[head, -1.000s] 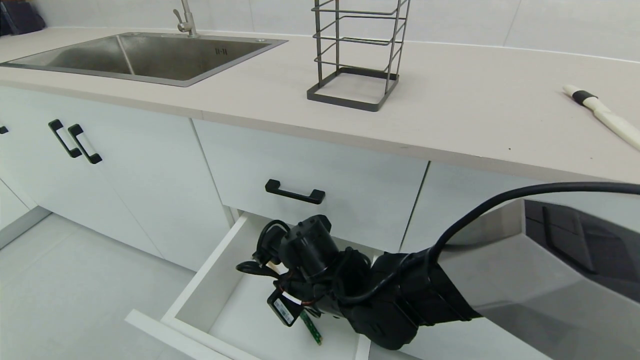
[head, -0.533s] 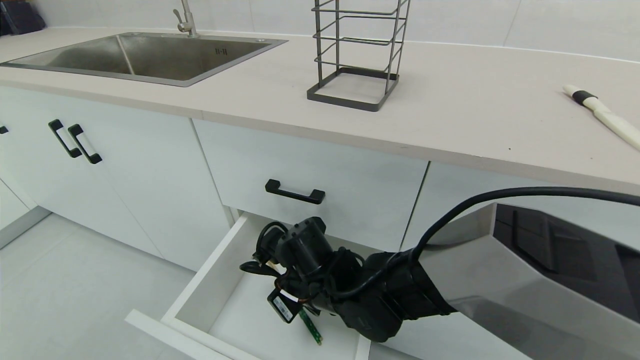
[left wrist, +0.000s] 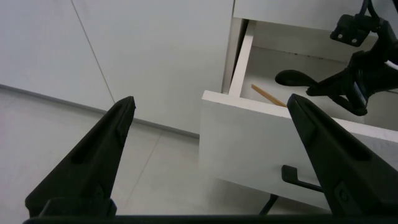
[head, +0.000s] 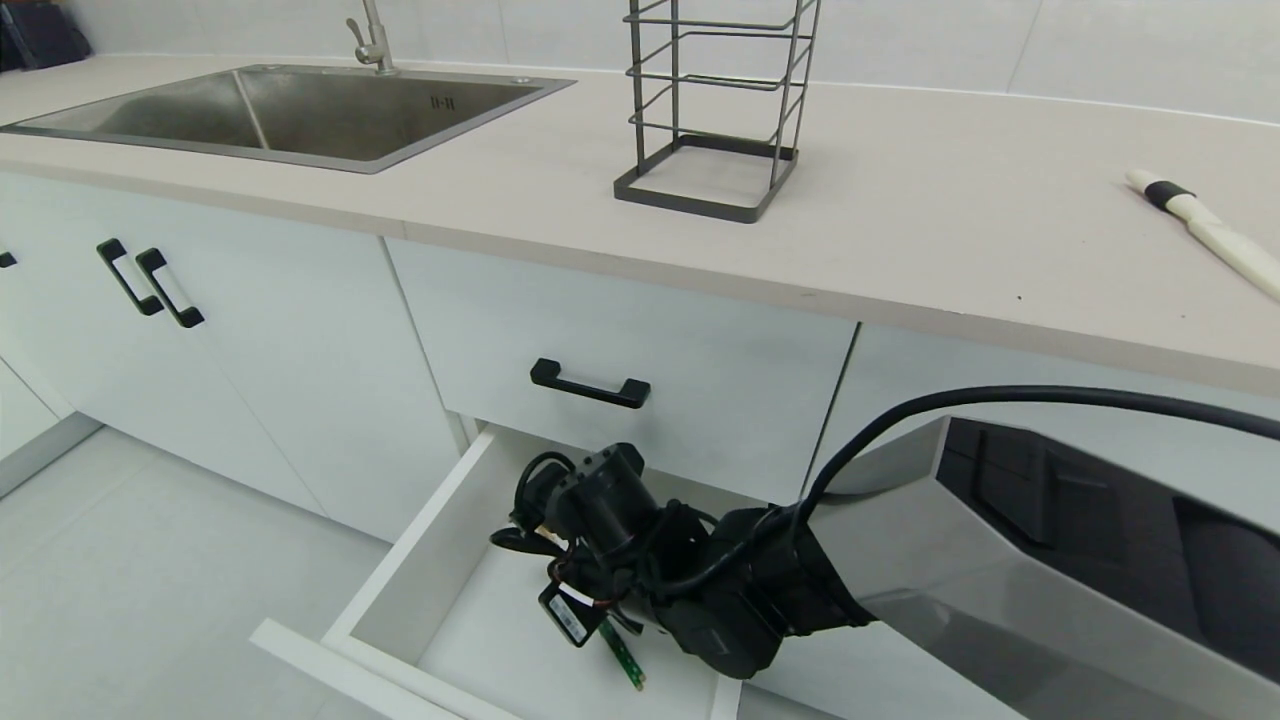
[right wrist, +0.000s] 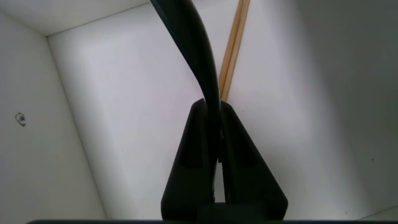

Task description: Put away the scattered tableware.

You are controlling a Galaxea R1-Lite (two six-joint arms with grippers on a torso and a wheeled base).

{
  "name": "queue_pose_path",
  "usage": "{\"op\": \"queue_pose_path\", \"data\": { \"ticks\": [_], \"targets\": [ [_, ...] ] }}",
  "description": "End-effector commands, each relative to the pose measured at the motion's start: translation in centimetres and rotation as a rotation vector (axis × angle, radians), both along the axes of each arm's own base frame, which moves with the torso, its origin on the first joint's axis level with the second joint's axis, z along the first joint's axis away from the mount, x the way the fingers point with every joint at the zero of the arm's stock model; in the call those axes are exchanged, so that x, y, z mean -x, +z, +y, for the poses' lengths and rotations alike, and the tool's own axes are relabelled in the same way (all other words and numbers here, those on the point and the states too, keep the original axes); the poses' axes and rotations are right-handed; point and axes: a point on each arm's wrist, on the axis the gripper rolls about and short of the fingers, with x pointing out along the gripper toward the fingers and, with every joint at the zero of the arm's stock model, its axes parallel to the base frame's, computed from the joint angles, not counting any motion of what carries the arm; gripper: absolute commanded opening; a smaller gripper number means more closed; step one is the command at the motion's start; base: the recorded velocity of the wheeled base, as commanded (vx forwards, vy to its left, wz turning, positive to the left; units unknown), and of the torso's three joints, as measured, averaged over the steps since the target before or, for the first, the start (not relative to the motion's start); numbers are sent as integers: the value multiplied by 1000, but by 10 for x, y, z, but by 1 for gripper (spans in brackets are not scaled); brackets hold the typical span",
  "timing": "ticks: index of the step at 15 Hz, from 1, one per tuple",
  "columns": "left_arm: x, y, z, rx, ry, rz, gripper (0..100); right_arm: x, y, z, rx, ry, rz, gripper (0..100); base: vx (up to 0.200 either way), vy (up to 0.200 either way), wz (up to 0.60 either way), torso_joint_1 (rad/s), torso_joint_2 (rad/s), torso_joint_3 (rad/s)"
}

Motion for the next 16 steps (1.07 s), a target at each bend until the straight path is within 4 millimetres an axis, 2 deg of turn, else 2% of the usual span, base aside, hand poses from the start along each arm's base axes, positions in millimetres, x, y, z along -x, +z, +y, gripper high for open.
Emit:
{"op": "queue_pose_path", "data": {
  "ticks": [1,10,16],
  "targets": [
    [0,0,0,0,0,1,100,-4,-3,3,-2,-6,2,0,0,0,0,0,0,0],
    [0,0,0,0,0,1,100,-10,-32,3,59,-34,26,0,0,0,0,0,0,0],
    [0,0,0,0,0,1,100,-15,-42,12,60,-69,27,0,0,0,0,0,0,0]
  ]
}}
